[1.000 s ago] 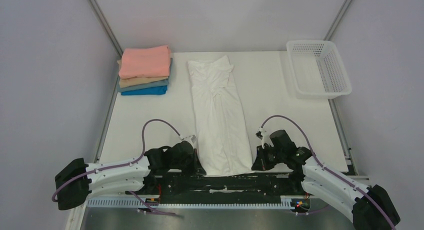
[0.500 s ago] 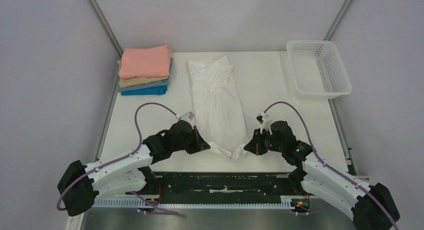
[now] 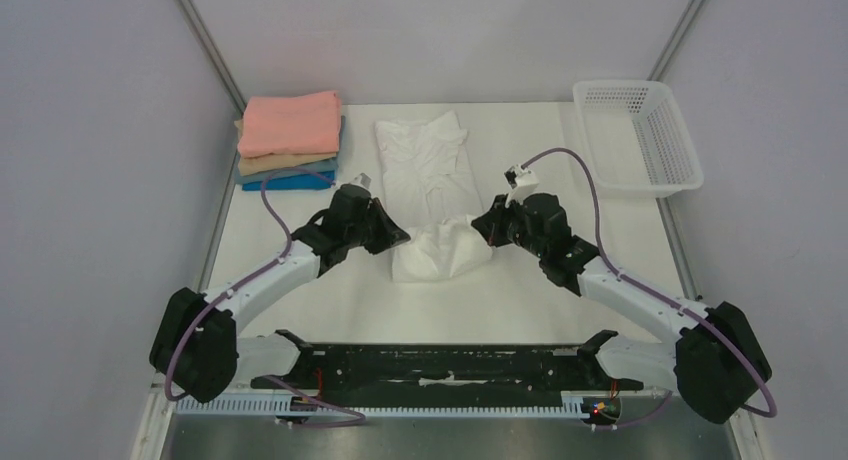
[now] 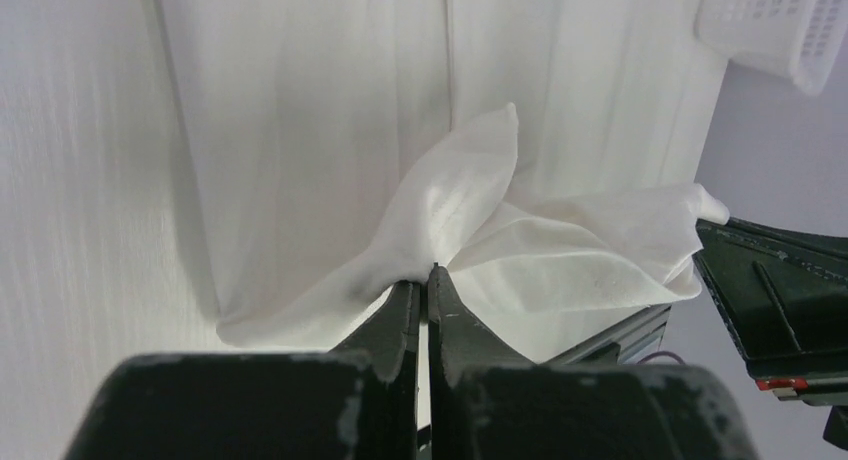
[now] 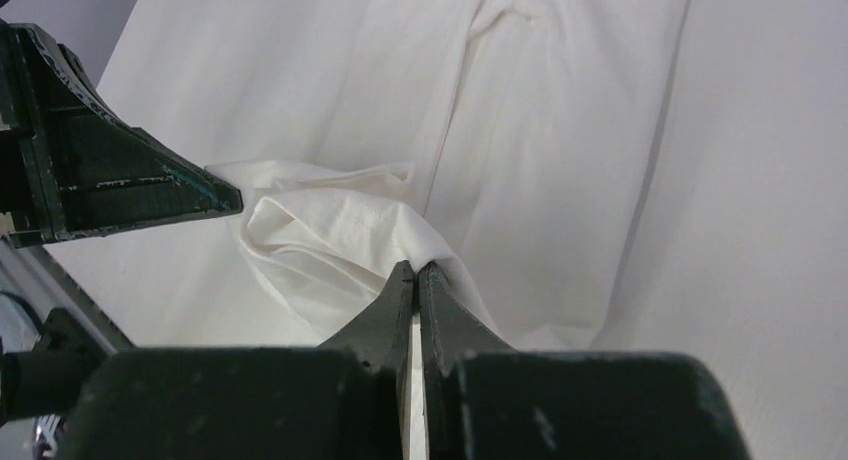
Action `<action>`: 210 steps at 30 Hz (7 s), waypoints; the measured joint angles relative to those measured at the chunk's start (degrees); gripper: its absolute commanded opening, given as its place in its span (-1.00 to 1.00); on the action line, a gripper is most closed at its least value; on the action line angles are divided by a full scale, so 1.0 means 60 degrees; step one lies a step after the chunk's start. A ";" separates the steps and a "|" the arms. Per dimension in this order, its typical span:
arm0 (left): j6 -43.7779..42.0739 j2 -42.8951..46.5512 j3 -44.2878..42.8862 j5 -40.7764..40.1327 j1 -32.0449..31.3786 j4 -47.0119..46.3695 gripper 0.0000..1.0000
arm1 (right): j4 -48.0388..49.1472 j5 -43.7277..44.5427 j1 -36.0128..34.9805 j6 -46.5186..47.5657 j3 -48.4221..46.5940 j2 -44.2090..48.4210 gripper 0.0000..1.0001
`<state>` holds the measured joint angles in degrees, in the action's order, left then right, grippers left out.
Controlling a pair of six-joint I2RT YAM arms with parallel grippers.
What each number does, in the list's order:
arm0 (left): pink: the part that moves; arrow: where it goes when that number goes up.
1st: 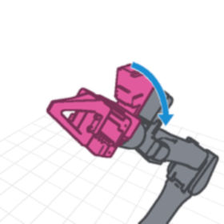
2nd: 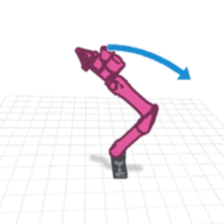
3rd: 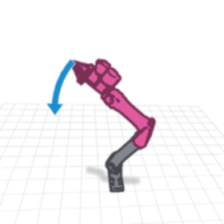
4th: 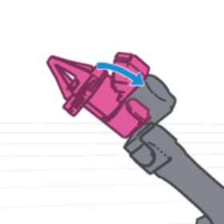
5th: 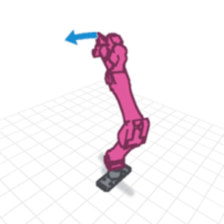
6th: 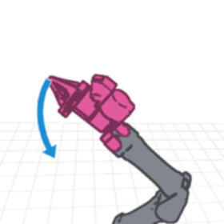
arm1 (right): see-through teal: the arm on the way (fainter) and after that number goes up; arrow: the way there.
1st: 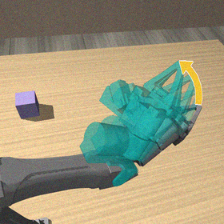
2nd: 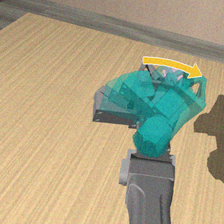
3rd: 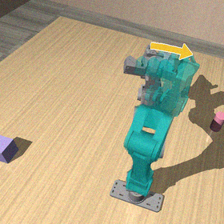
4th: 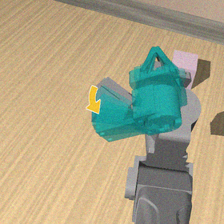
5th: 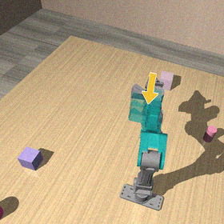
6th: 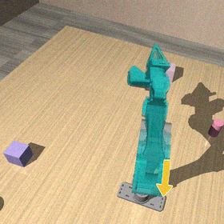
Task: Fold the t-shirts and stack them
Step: Fold the folded rectangular tshirt in 1/3 of the way, then grab one side of the 2/3 rectangular tshirt with both arms, then fold the long partially folded tshirt into a neat square
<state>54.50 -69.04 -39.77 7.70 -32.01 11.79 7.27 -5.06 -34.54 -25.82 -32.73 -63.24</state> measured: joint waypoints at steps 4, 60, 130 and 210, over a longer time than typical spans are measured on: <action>-0.0302 -0.0838 -0.0787 0.0084 0.0506 -0.0229 -0.96 | 0.0528 0.0291 0.0215 0.0219 -0.0769 -0.0976 -1.00; -0.1843 -0.3690 -0.2473 0.1308 0.2732 -0.0634 0.62 | 0.2397 -0.1191 0.2149 0.0743 -0.1789 -0.4218 0.96; -0.0510 0.0102 0.3424 0.1228 -0.0004 -0.1716 -0.95 | 0.0412 -0.1388 0.0018 0.0197 0.3002 -0.0408 -1.00; -0.1974 -0.5781 -0.5158 0.0852 0.3687 -0.0120 -0.95 | 0.0470 -0.1453 0.2346 0.1053 -0.7012 -0.7614 -1.00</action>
<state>42.65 -103.72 -70.72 12.82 -9.89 11.07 10.09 -13.78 -20.47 -19.51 -74.81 -108.92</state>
